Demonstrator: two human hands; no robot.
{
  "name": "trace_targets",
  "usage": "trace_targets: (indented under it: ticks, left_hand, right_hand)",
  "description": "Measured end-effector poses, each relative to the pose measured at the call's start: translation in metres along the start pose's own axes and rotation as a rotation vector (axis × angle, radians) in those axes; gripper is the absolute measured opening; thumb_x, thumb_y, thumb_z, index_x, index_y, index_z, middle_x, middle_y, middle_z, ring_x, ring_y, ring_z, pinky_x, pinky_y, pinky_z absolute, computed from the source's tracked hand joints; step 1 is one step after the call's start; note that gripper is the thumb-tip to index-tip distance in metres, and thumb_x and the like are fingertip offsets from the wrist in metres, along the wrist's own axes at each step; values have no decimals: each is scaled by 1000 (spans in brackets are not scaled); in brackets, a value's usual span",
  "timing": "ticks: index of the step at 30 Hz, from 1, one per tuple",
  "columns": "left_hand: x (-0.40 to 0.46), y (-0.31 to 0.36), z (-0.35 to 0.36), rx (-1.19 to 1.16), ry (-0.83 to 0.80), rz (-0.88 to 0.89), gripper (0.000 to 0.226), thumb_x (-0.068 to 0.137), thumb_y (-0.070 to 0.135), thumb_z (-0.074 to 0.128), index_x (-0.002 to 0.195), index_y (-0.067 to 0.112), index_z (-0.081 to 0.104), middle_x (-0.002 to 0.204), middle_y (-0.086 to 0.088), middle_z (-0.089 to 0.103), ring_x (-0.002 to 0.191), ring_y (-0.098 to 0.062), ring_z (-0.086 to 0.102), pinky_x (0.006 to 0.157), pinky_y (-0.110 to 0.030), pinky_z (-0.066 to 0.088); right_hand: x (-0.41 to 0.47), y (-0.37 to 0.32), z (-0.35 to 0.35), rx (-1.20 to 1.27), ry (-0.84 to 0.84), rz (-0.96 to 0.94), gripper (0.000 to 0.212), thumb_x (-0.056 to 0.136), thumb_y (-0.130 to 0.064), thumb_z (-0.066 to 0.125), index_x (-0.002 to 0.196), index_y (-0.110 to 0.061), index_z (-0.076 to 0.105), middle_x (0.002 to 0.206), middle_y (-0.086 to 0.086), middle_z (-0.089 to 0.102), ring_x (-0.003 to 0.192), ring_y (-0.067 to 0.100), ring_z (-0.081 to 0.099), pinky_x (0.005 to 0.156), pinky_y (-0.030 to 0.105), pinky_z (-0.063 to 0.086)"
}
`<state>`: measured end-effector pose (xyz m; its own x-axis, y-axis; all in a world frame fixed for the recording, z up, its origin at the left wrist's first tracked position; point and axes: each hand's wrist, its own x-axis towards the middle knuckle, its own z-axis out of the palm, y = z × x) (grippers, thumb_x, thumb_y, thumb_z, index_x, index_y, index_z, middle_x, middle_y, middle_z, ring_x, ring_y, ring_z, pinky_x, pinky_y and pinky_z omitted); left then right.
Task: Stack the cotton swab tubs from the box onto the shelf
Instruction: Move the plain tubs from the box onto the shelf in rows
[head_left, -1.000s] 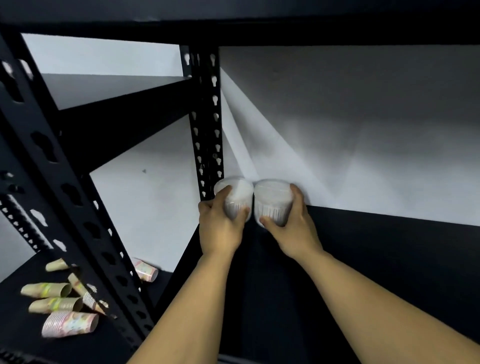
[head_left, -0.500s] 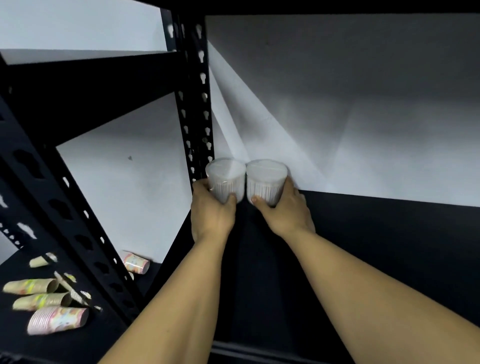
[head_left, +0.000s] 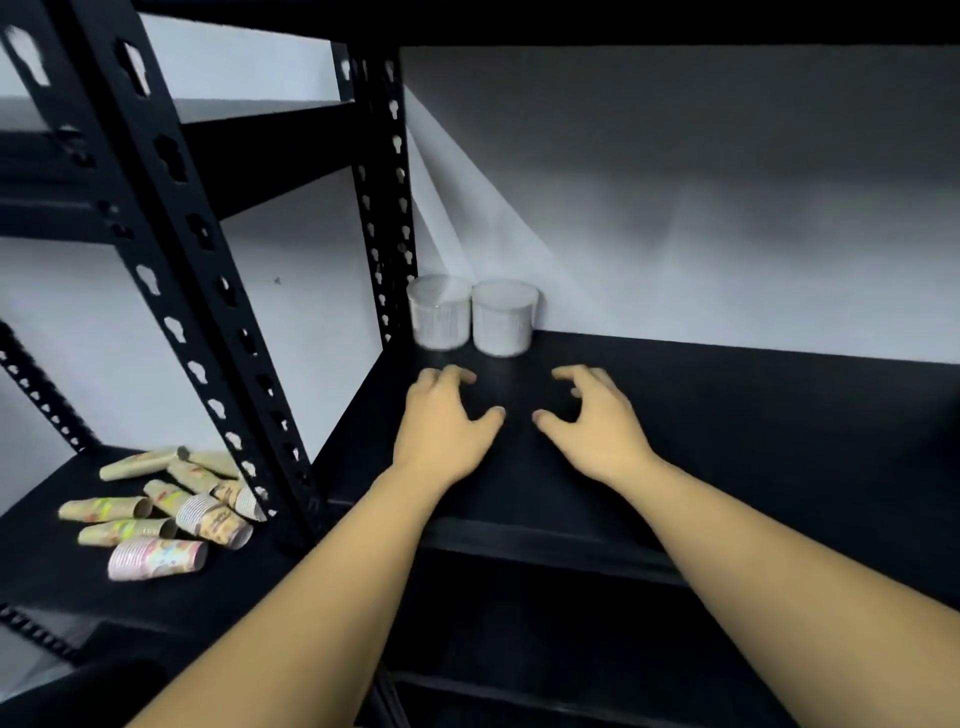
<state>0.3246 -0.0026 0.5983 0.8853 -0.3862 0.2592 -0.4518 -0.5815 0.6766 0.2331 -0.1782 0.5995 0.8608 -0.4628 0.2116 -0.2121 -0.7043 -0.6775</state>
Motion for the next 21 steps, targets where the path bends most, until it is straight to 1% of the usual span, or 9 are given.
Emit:
trace_targets:
  ticks: [2, 4, 7, 9, 12, 15, 18, 21]
  left_hand:
    - [-38, 13, -1, 39, -24, 68, 50, 83, 48, 71, 126, 26, 59, 126, 5, 53, 121, -16, 50, 99, -34, 47]
    - [-76, 27, 0, 96, -39, 134, 47, 85, 49, 68, 126, 28, 60, 126, 10, 53, 120, -14, 48, 102, -38, 46]
    - [-133, 48, 5, 170, -39, 223, 41, 88, 47, 66, 124, 29, 61, 123, 14, 53, 117, -11, 45, 103, -35, 43]
    - [-171, 60, 11, 206, -36, 266, 39, 87, 47, 66, 122, 29, 63, 118, 15, 52, 115, -9, 44, 101, -32, 41]
    - [-224, 75, 27, 262, -42, 336, 38, 85, 46, 68, 117, 26, 65, 111, 13, 52, 109, -12, 47, 95, -33, 43]
    - [-270, 84, 49, 303, -110, 347, 40, 85, 47, 67, 119, 25, 65, 111, 10, 52, 108, -14, 48, 93, -34, 44]
    - [-307, 84, 72, 336, -234, 315, 42, 87, 48, 65, 123, 26, 63, 115, 9, 52, 113, -16, 48, 95, -35, 45]
    - [-332, 80, 91, 366, -344, 274, 44, 89, 50, 62, 125, 27, 61, 118, 8, 51, 116, -17, 47, 97, -36, 45]
  right_hand:
    - [-32, 6, -17, -9, -6, -30, 53, 85, -44, 73, 134, -30, 55, 134, -11, 49, 127, 12, 51, 106, 34, 45]
    - [-67, 17, -33, -21, 0, -58, 49, 86, -45, 72, 130, -31, 57, 130, -15, 49, 126, 11, 50, 105, 33, 44]
    - [-124, 35, -59, -44, 7, -99, 45, 87, -44, 70, 128, -30, 58, 127, -19, 49, 125, 8, 46, 100, 30, 42]
    - [-163, 49, -75, -66, 10, -115, 42, 88, -46, 67, 127, -32, 57, 127, -20, 49, 123, 8, 45, 99, 32, 45]
    - [-222, 73, -95, -113, -37, -105, 42, 88, -52, 62, 126, -38, 54, 126, -22, 47, 118, 10, 47, 93, 38, 51]
    - [-274, 101, -107, -158, -89, -55, 43, 90, -48, 63, 130, -33, 54, 128, -17, 50, 122, 10, 45, 102, 37, 46]
    - [-315, 129, -113, -192, -151, 10, 45, 92, -46, 63, 132, -30, 55, 131, -14, 51, 117, 11, 48, 101, 38, 45]
    - [-344, 155, -114, -188, -182, 73, 45, 91, -46, 64, 132, -29, 56, 128, -12, 53, 121, 12, 48, 104, 40, 44]
